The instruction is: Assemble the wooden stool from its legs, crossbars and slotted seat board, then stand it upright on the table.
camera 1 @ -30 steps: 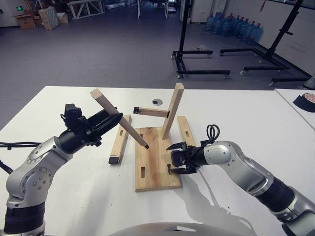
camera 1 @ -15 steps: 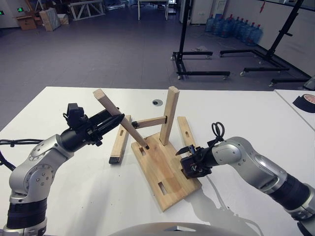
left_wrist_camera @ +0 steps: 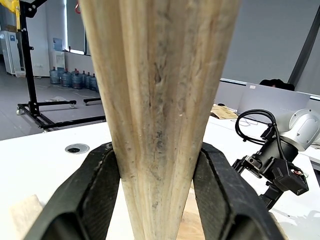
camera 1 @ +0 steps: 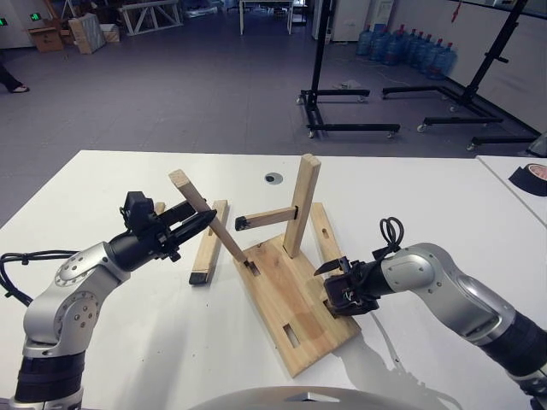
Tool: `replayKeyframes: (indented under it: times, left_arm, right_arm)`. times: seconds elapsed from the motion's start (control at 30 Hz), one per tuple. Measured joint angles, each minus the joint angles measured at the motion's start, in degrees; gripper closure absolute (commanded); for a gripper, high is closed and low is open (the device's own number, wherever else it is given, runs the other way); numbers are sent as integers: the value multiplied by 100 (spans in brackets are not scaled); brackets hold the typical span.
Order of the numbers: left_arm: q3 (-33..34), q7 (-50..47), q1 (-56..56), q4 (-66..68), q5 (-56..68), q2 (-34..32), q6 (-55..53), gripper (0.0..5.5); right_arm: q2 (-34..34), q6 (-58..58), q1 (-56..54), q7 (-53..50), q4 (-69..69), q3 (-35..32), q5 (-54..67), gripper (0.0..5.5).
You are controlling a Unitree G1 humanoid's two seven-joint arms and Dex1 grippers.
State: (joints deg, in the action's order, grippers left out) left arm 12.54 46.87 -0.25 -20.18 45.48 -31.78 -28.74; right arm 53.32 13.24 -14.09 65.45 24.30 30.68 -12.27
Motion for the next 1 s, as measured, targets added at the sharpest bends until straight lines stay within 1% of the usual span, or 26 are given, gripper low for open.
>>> replayKeyframes:
  times: [0.1, 0.3, 0.5, 0.73, 0.9, 1.0]
  left_arm:
    - [-114, 12, -7, -24, -86, 10, 12, 348]
    - [-301, 43, -2, -18, -107, 182, 138, 348]
    - [-271, 133, 108, 5, 154, 171, -71, 348]
    - [-235, 304, 174, 4, 156, -110, -125, 348]
    - [69, 349, 40, 20, 274, -375, -281, 348]
    - [106, 381, -140, 93, 272, -526, -403, 348]
  right_arm:
    - [23, -219, 110, 76, -28, -100, 123, 179]
    - [-55, -210, 68, 186, -107, -116, 128, 179]
    - [-114, -234, 36, 257, -198, -130, 128, 179]
    - [-161, -334, 41, 261, -263, -154, 127, 179]
    - [-194, -329, 37, 266, -264, -157, 103, 179]
    - [-211, -264, 53, 241, -224, -161, 65, 179]
